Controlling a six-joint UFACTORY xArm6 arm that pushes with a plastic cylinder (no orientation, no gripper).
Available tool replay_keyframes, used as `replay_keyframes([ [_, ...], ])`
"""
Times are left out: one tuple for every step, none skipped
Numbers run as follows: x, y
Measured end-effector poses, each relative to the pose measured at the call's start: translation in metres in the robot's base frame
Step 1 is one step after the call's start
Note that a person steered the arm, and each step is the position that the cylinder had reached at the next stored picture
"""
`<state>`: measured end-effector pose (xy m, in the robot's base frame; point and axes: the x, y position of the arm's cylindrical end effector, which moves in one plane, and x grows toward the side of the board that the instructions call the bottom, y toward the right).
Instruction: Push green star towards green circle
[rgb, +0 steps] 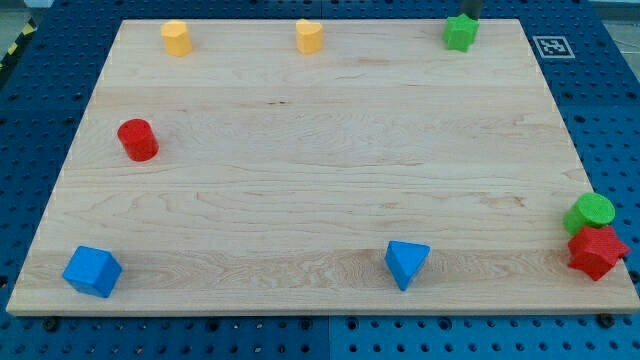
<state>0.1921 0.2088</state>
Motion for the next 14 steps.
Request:
replay_keyframes([
  [0.01, -0.032],
  [0.031, -0.022],
  [0.053, -0.022],
  [0.058, -0.022],
  [0.06, -0.022],
  [0.072, -0.022],
  [0.073, -0.022],
  [0.088, -0.022],
  [0.091, -0.022],
  [0.1, -0.02],
  [0.12, -0.006],
  [0.135, -0.011],
  [0.136, -0.047],
  [0.153, -0.022],
])
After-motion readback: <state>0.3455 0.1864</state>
